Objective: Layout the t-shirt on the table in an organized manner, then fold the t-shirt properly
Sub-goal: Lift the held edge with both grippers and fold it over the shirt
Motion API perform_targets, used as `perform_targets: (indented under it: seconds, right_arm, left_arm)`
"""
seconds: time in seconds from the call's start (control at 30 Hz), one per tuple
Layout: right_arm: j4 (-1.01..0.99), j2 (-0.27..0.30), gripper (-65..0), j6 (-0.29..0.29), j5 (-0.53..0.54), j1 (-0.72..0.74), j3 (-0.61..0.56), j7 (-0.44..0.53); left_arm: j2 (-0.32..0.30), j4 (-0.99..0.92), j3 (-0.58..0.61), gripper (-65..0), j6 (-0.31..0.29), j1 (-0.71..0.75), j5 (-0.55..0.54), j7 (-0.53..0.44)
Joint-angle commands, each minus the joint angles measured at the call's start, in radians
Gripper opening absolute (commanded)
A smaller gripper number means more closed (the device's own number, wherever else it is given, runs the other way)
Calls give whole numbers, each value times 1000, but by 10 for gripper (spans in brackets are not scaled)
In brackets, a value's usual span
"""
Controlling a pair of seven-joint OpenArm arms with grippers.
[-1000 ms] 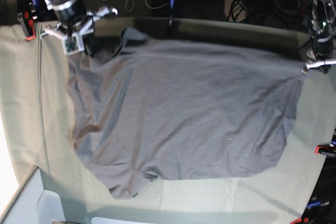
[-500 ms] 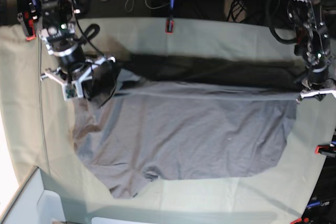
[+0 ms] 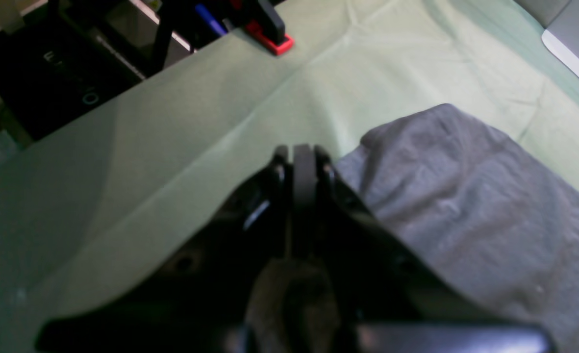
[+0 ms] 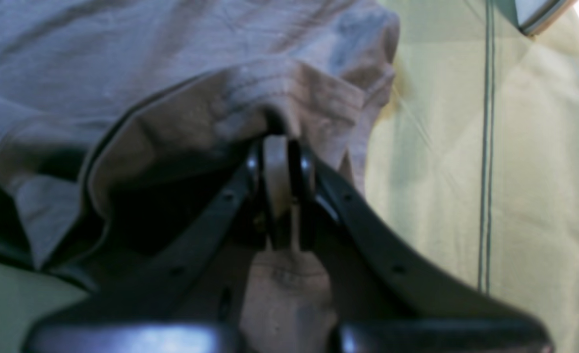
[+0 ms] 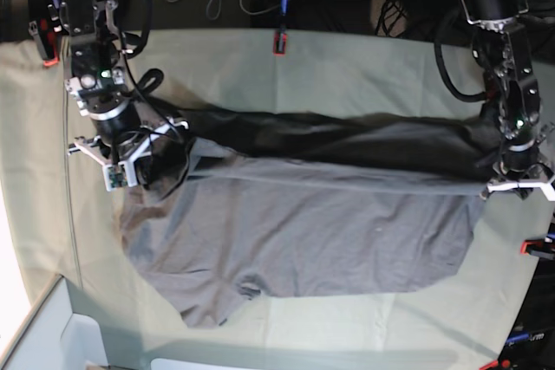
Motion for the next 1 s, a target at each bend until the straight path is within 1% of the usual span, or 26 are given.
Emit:
perform_targets:
  seconds: [0.0, 0.03, 0.1, 0.13, 0.27, 0.3, 0.37, 0.47, 0.57, 0.63, 0.73, 0.87, 0.9, 0.97]
  right_arm:
    - [16, 6, -650, 1, 1, 12, 2, 28]
    - [16, 6, -650, 1, 1, 12, 1, 28]
    - [16, 6, -650, 1, 1, 12, 1, 25]
    - [16, 6, -638, 1, 1, 12, 1, 12]
    - [24, 12, -526, 1, 1, 13, 1, -28]
    - [25, 12, -501, 1, 1, 10, 2, -28]
    - [44, 12, -462, 1, 1, 4, 10, -28]
    - [91, 8, -439, 1, 1, -33, 38, -30]
    - [149, 5, -437, 1, 1, -93, 78, -30]
    - [162, 5, -436, 1, 1, -130, 94, -30]
    - [143, 5, -436, 1, 1, -174, 122, -30]
    - [68, 5, -432, 1, 1, -185, 122, -30]
    - [41, 5, -420, 1, 1, -180, 122, -30]
    - [-5, 5, -376, 1, 1, -176, 120, -28]
  left_arm:
    - [-12, -2, -6, -644, 1, -18, 10, -25]
    - [-12, -18, -6, -643, 1, -20, 10, -25]
    - [-17, -45, -1, -606, 1, -38, 10, -18]
    - [-19, -64, 7, -563, 5, -49, 10, 11]
    - [-20, -102, 2, -358, 3, -95, 9, 159]
    - [-19, -102, 2, -315, 3, -100, 9, 179]
    - [-19, -91, 7, -262, 3, -100, 3, 182]
    - [-12, -39, 1, -239, 3, -90, 1, 185]
    - [-11, 33, -1, -238, 5, -3, 0, 180]
    - [-9, 44, -1, -238, 5, 35, 0, 179]
    - [-9, -16, -1, -238, 3, 57, 0, 177]
    - [-9, -119, -1, -238, 1, 49, 0, 177]
    - [-9, -130, 4, -238, 1, 38, 0, 177]
    - [-9, -156, 7, -238, 1, 23, 0, 177]
